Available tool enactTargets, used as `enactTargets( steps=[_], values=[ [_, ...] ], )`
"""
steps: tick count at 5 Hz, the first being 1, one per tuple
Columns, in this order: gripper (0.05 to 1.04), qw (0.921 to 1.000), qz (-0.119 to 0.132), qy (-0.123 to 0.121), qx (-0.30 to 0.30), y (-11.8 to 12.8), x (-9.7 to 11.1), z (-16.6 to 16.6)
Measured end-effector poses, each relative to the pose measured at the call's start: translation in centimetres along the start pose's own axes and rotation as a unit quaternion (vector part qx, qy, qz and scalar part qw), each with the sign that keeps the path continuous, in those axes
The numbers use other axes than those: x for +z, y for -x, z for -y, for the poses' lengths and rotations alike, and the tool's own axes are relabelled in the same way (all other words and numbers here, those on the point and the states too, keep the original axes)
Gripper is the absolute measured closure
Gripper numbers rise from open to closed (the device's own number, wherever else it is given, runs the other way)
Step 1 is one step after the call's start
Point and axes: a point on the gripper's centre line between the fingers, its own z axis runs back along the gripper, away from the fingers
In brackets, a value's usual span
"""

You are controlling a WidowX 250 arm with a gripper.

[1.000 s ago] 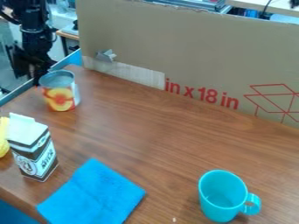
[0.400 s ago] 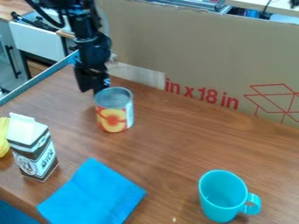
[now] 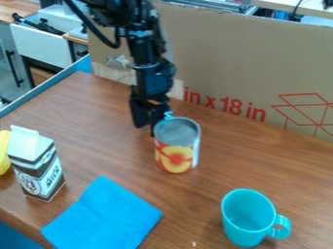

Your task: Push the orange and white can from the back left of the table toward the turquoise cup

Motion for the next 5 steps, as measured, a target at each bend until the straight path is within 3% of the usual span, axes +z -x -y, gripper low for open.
enactTargets(
  steps=[1,2,3,4,5],
  values=[
    [0.083,0.9998,0.000,0.003,-0.021,-1.0,0.3,3.8],
    [0.083,0.9996,0.009,-0.024,-0.012,-0.9,3.1,4.4],
    [0.083,0.9947,0.017,-0.100,0.019,-0.1,7.2,3.1],
    [0.083,0.9797,0.016,-0.187,0.071,2.6,11.6,2.4],
    [0.083,0.9795,-0.012,-0.182,0.086,3.7,12.1,3.6]
  ],
)
